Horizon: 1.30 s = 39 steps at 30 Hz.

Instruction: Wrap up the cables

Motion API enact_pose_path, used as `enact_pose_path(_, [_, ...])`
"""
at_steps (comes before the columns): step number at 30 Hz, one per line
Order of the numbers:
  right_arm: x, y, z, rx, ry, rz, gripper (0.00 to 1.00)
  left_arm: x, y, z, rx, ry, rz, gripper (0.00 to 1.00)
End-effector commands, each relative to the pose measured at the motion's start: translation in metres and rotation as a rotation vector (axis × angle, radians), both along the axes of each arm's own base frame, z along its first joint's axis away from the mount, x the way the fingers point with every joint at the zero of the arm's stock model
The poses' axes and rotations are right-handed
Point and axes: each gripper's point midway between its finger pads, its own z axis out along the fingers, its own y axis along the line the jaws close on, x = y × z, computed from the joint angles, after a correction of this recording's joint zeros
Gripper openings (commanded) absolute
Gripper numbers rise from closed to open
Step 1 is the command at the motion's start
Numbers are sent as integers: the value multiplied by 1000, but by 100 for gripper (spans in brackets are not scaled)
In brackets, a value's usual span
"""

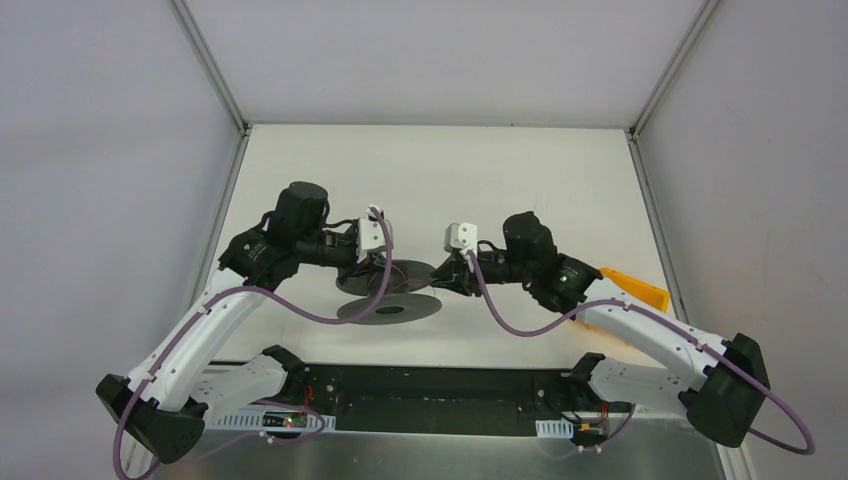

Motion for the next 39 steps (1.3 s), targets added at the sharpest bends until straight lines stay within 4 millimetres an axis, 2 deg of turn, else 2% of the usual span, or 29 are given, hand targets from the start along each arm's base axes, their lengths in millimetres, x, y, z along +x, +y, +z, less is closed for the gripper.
enact_pose_path(1, [-5,1,19,53,-9,26,22,-3,-7,17,-60,-49,-34,0])
enact_pose_path(10, [-2,15,5,57,63,39,17,-3,-8,19,-66,-43,-37,0])
enact_pose_path(27, [2,34,-26,62,152,0,0,6,-11,21,-87,-43,2,0])
enact_pose_path(39, [0,47,-32,77,184,8,0,7,-10,22,-98,-54,17,0])
